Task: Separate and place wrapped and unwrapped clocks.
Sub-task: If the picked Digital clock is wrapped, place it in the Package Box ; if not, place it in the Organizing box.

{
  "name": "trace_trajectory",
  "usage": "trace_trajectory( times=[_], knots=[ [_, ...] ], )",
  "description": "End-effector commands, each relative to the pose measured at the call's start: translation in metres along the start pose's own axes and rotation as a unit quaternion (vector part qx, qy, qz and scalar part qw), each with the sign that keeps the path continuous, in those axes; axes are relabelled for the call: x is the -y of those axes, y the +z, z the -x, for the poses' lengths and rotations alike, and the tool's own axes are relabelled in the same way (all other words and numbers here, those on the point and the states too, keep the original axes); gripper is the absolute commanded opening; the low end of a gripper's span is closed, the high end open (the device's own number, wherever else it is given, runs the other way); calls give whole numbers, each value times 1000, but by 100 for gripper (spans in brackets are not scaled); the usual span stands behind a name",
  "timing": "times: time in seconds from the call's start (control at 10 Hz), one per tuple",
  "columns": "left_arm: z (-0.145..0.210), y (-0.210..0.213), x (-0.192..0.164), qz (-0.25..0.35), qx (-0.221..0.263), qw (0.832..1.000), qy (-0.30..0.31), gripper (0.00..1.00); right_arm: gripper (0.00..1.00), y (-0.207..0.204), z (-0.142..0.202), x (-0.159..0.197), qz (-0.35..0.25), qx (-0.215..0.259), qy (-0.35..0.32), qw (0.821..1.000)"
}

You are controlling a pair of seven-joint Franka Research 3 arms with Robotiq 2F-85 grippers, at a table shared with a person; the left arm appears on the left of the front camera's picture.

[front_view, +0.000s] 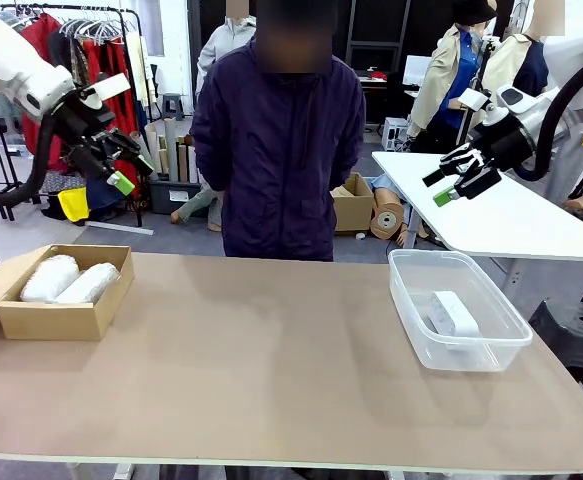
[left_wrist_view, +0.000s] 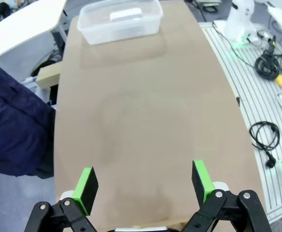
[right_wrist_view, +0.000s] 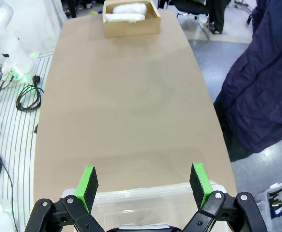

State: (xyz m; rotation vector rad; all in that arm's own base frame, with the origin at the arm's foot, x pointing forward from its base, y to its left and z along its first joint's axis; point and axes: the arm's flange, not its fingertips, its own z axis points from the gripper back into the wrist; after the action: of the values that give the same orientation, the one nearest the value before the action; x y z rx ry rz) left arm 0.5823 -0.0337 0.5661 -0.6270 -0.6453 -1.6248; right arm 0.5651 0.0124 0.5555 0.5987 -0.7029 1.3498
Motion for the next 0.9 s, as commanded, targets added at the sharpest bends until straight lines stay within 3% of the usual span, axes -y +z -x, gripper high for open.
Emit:
trace_trajectory(
  times=[0.0, 0.5, 0.8],
  knots=[
    [8, -3, 11, -10, -8, 1000, -1, 100, 100, 0, -1, -1, -1, 0, 3, 1000],
    [17, -5, 4, -56, -39, 997, 21, 100, 100, 0, -1, -1, -1, 0, 3, 1000],
    [18, -2, -3, -66, -18, 997, 43, 100, 100, 0, -1, -1, -1, 0, 3, 1000]
  ],
)
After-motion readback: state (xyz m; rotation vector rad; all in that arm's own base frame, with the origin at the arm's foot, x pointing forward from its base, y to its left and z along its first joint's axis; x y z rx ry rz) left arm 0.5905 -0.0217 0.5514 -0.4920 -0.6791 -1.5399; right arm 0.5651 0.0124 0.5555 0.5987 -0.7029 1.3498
